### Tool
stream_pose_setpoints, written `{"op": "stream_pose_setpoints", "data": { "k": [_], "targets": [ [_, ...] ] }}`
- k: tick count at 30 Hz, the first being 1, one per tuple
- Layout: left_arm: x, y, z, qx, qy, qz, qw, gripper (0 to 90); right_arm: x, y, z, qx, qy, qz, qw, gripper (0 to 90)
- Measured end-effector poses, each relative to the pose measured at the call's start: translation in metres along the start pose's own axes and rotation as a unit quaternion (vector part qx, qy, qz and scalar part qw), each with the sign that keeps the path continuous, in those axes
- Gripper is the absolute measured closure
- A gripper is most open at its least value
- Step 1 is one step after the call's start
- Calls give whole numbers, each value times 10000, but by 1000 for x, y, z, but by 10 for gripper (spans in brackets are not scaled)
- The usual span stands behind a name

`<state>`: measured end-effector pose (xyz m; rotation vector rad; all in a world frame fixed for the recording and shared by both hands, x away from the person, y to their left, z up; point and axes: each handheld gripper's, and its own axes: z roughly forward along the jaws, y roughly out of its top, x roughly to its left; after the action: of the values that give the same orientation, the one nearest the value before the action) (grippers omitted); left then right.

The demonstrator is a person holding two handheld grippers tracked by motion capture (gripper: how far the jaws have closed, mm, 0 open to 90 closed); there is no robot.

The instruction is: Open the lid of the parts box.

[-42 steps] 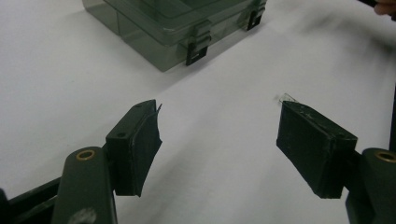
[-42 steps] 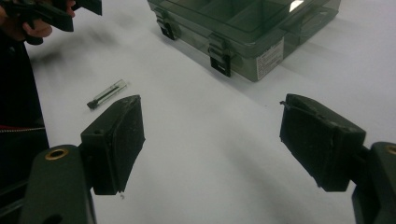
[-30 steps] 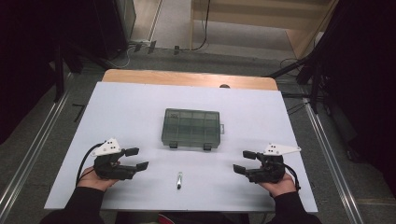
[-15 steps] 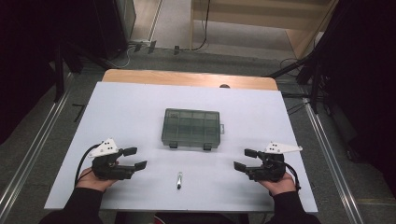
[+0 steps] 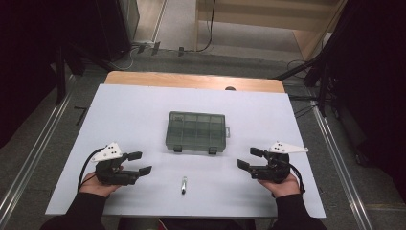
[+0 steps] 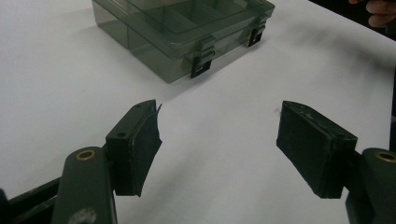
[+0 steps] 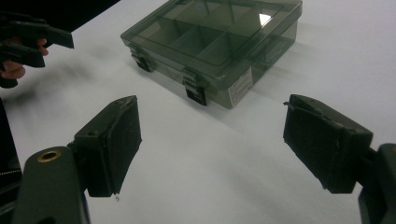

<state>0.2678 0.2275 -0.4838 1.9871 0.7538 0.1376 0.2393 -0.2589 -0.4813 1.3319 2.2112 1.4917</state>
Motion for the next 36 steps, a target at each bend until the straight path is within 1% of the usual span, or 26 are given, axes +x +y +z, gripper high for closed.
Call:
{"op": "stream_pose_setpoints", "data": {
  "k": [3, 7, 13, 14, 15, 17, 19, 21, 25, 29, 31, 33, 34, 36],
  "targets": [
    [0, 0, 0, -7, 14, -12, 10000, 293, 1, 4, 3, -8, -72, 8, 10000, 205],
    [-1, 0, 0, 10, 18, -5, 10000, 292, 0, 8, 9, 86, -145, -22, 9999, 208],
    [-2, -1, 0, 28, 34, -5, 10000, 292, -1, 14, 17, 91, -200, -25, 9998, 211],
    [-2, -2, 0, 17, 23, 6, 10000, 293, -1, 16, 20, 123, -171, -44, 9998, 212],
    [-2, -2, 0, 17, 23, 6, 10000, 292, -1, 16, 22, 124, -197, -66, 9997, 213],
    [-2, -2, -1, 8, 44, -8, 10000, 292, 0, 17, 23, 143, -206, -56, 9997, 213],
    [-2, -2, -2, 6, 46, -20, 10000, 293, 0, 20, 28, 134, -243, -62, 9996, 217],
    [-2, -2, -1, -10, 39, -29, 10000, 293, 0, 20, 29, 136, -228, -38, 9996, 218],
    [-2, -1, 0, 17, 16, 18, 10000, 293, 0, 20, 38, 273, -274, -60, 9992, 225],
    [-2, 0, 2, -20, 6, -4, 10000, 292, -1, 20, 42, 328, -290, -61, 9990, 232],
    [-2, 0, 2, -10, 20, 1, 10000, 293, -1, 21, 46, 415, -272, -51, 9988, 272],
    [-2, 0, 2, -29, 17, 12, 10000, 292, -2, 21, 48, 435, -261, -79, 9987, 281],
    [-2, 1, 2, -36, 6, 23, 10000, 293, -2, 20, 52, 525, -277, -70, 9982, 314],
    [-2, 1, 3, -25, 16, 30, 10000, 293, -3, 20, 54, 576, -292, -79, 9979, 362]
  ]
}}
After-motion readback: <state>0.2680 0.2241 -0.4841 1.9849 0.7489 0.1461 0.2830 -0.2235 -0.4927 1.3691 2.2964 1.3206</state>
